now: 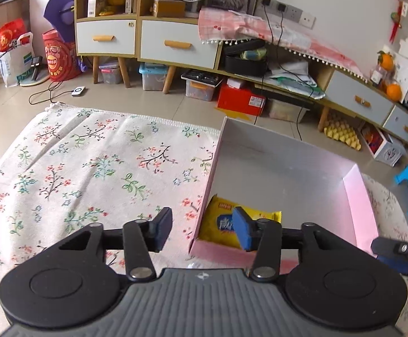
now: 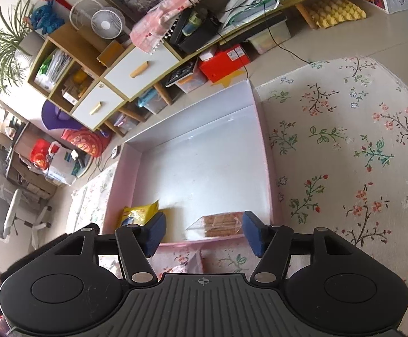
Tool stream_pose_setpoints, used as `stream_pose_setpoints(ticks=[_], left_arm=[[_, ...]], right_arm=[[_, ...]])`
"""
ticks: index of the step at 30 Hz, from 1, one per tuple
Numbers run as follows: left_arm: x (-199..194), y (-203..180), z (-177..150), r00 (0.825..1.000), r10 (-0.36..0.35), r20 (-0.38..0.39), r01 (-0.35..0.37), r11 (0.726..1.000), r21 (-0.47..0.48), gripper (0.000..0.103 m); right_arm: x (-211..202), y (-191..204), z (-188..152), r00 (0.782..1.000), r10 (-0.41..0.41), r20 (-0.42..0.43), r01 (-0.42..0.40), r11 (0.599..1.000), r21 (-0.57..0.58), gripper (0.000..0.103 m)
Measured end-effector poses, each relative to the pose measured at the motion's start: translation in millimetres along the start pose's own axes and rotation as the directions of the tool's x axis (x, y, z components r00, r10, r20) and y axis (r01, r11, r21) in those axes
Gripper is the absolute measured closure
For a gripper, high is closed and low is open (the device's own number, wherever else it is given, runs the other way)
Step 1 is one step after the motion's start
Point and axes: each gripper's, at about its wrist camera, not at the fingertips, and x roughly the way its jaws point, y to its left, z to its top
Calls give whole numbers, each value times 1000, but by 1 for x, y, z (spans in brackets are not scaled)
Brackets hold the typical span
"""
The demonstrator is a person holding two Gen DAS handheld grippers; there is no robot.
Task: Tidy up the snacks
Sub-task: 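Move both tools back over the snack pile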
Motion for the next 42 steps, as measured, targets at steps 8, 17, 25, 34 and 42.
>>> stream_pose_setpoints(ticks=[8,17,25,34,42], left_arm=[[-15,4,-6,999,0,-34,1,998,56,36],[-29,9,-18,998,4,-70,3,996,91,14],[-35,16,-42,994,16,-107,-5,994,106,1],[-35,29,-67,971,-55,-233,70,996,58,1],[-31,31,-81,942,-117,-315,125,992,5,9]], right_arm=[[-15,22,-13,999,-32,-44,29,998,-63,35],[-34,51,-36,994,-52,-99,39,991,-124,24],[-37,49,-61,989,-50,-137,37,995,-91,19],[-30,44,-83,977,-13,-214,6,999,-33,19],[-9,46,-96,965,-7,-260,6,1000,-4,19]])
